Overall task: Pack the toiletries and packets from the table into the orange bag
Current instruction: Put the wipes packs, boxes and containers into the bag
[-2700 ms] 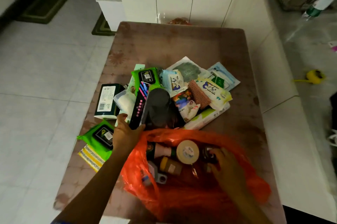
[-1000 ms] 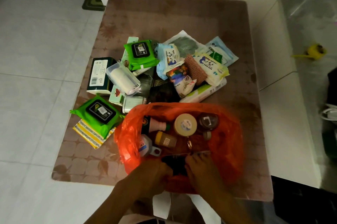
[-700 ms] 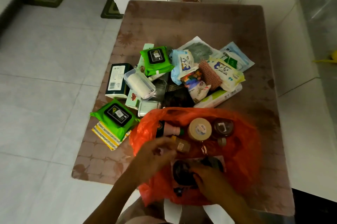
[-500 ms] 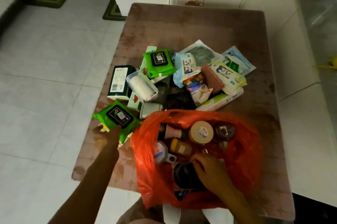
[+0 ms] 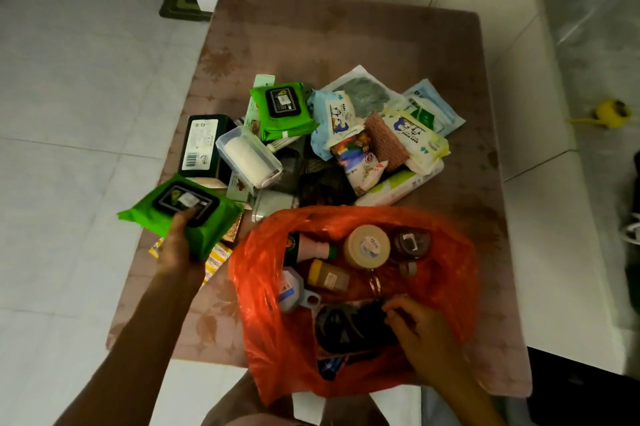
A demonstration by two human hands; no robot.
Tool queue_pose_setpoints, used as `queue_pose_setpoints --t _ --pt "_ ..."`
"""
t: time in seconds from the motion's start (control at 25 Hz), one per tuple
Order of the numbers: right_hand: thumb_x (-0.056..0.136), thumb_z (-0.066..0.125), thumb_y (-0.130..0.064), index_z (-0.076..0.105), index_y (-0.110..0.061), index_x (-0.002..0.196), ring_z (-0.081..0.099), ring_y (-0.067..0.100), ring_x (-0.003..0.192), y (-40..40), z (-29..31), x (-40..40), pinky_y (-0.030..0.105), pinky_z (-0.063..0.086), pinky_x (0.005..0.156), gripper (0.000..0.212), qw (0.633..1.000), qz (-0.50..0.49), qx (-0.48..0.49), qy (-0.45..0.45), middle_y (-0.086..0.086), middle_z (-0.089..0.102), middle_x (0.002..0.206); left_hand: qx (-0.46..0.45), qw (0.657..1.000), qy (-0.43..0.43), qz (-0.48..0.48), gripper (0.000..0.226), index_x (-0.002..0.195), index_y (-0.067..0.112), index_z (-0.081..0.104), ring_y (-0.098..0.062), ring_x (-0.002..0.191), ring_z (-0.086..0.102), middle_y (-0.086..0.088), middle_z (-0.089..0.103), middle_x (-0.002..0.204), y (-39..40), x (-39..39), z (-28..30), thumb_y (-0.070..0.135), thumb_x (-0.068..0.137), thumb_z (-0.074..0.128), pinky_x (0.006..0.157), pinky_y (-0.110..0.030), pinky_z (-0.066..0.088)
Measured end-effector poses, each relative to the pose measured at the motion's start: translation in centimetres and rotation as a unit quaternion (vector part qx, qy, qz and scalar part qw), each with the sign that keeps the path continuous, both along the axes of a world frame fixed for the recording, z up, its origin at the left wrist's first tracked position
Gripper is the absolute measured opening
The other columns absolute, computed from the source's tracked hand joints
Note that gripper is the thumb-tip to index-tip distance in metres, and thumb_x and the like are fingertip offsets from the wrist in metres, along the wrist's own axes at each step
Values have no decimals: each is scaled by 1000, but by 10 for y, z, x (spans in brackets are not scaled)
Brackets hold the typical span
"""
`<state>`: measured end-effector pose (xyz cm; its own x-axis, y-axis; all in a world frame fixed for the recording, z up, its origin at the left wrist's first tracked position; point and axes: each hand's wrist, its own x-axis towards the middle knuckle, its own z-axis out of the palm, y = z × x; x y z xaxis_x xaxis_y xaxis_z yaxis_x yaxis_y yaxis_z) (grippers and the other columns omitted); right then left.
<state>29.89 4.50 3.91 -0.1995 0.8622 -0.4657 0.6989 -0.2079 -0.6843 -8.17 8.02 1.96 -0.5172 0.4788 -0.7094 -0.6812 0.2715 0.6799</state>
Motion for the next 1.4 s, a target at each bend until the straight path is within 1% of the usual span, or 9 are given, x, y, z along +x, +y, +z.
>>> queue_pose_setpoints --t 0.12,0.32,0.48,0.6,0.72,0.84,1.0,1.12,1.4 --pt "89 62 -27 60 -40 101 64 -1 89 12 36 -26 20 54 70 18 991 -68 12 117 -18 68 95 151 984 26 -89 39 130 5 56 -21 106 66 -9 67 118 -31 13 69 12 91 54 85 -30 57" --pt "73 78 -32 56 -25 124 66 19 107 31 59 -71 35 55 87 56 905 -54 -154 394 0 70 114 150 888 47 -432 51 111 15 67 -26 99 70 -9 74 109 -34 108 100 16 64 86 77 -34 58" --pt "59 88 -33 64 -29 112 70 17 94 26 29 -21 37 58 78 58 940 -193 -133 248 3 72 107 128 721 328 -597 44 128 26 57 -16 106 65 5 65 122 -40 144 54 17 85 66 88 -35 56" --pt "65 85 -33 54 -42 116 67 7 97 34 11 38 32 58 80 60 992 -26 -101 70 -11 68 108 67 580 636 -505 45 124 21 58 -30 126 48 -3 49 139 -69 137 18 28 80 62 101 -53 41" --pt "67 81 -36 52 -40 122 61 4 101 40 3 42 34 54 87 62 963 201 -179 -1 -14 63 115 -117 615 640 -445 56 128 21 54 -44 131 37 -18 40 145 -82 126 15 34 77 70 97 -58 38" --pt "69 80 -33 53 -36 122 58 8 102 44 -18 11 32 51 88 59 932 328 -132 -72 -11 59 120 -29 683 576 -449 30 108 12 61 -35 98 61 -14 58 118 -81 117 10 8 79 67 70 -40 57" --pt "78 74 -32 55 -31 122 59 10 104 28 -31 1 30 51 90 48 971 219 -90 -45 -9 60 119 -22 708 577 -406 36 107 8 64 -17 87 59 -7 61 112 -68 103 13 -6 75 71 67 -13 43" --pt "81 69 -30 59 -27 118 62 19 98 -8 -35 4 33 54 81 39 956 145 161 -195 -3 62 116 -4 744 558 -366 28 98 11 62 -10 78 57 1 60 97 -72 104 15 -4 76 67 63 -11 42" --pt "91 55 -29 66 -24 113 45 17 118 -12 -43 -24 23 43 92 25 957 246 100 -115 -7 51 127 -72 990 117 29 19 105 18 54 -22 90 59 -11 63 103 -51 33 -6 17 93 40 77 -35 44"
